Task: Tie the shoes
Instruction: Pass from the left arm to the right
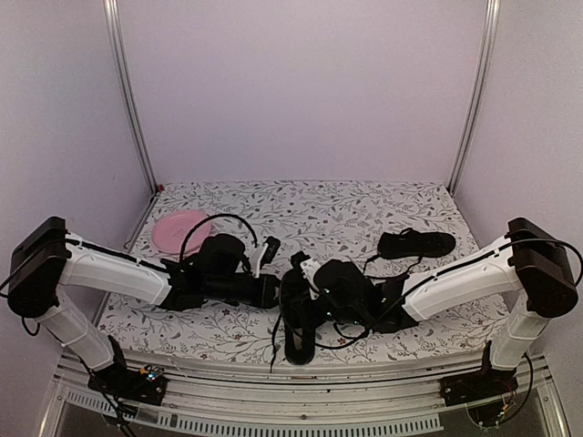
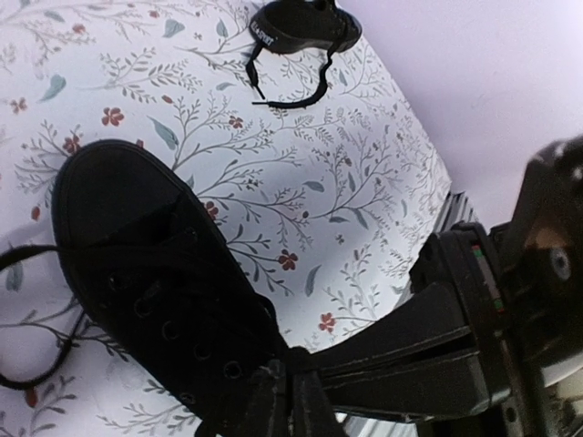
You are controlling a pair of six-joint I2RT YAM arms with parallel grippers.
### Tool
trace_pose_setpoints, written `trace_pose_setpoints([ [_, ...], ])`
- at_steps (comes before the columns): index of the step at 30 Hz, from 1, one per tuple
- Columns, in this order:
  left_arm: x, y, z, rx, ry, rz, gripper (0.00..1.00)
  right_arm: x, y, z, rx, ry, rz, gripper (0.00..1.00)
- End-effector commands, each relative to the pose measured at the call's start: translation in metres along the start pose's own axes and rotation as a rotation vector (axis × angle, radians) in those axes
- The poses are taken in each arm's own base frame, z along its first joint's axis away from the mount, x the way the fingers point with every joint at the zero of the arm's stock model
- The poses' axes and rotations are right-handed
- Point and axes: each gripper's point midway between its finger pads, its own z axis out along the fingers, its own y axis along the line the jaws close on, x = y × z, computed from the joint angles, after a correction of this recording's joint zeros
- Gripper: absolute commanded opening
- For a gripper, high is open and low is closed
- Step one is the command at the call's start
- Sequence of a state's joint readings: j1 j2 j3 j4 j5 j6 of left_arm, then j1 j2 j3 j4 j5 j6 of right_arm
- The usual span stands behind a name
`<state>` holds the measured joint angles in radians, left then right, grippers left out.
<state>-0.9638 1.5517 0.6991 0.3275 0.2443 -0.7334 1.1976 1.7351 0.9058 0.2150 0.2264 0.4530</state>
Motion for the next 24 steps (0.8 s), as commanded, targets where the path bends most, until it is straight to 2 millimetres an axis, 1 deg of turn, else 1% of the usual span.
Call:
trace_pose_setpoints([
  [1,0.001,0.006,-0.006,-0.078,0.035,0.056,0.17,-0.018,-0.003,-0.003,0.015,-0.075,0.042,0.02],
  [2,-0.006,0.01,-0.012,-0.11,0.016,0.073,0.23,-0.017,-0.004,-0.003,0.017,-0.072,0.046,0.02],
  [4,-0.014,0.022,-0.025,-0.16,-0.008,0.085,0.35,-0.014,-0.005,-0.004,0.018,-0.068,0.05,0.02],
  [5,-0.017,0.028,-0.031,-0.179,-0.019,0.082,0.4,-0.013,-0.006,-0.004,0.021,-0.066,0.052,0.02],
  [7,-0.017,0.043,-0.04,-0.223,-0.021,0.084,0.44,-0.012,-0.007,-0.004,0.021,-0.064,0.054,0.02],
  [8,-0.015,0.05,-0.043,-0.251,-0.016,0.097,0.43,-0.012,-0.007,-0.004,0.021,-0.064,0.056,0.02],
  [11,-0.005,0.061,-0.043,-0.279,0.017,0.179,0.34,-0.012,-0.007,-0.004,0.021,-0.064,0.061,0.02],
  [14,0.004,0.068,-0.034,-0.281,0.075,0.281,0.24,-0.012,-0.007,-0.004,0.019,-0.064,0.063,0.02],
  [16,0.008,0.078,-0.024,-0.301,0.116,0.322,0.19,-0.012,-0.006,-0.004,0.017,-0.064,0.064,0.02],
  [19,0.011,0.086,-0.013,-0.319,0.153,0.366,0.18,-0.011,-0.007,-0.004,0.018,-0.064,0.072,0.02],
  [24,0.013,0.094,0.001,-0.323,0.174,0.415,0.19,-0.009,-0.005,-0.004,0.005,-0.059,0.077,0.02],
])
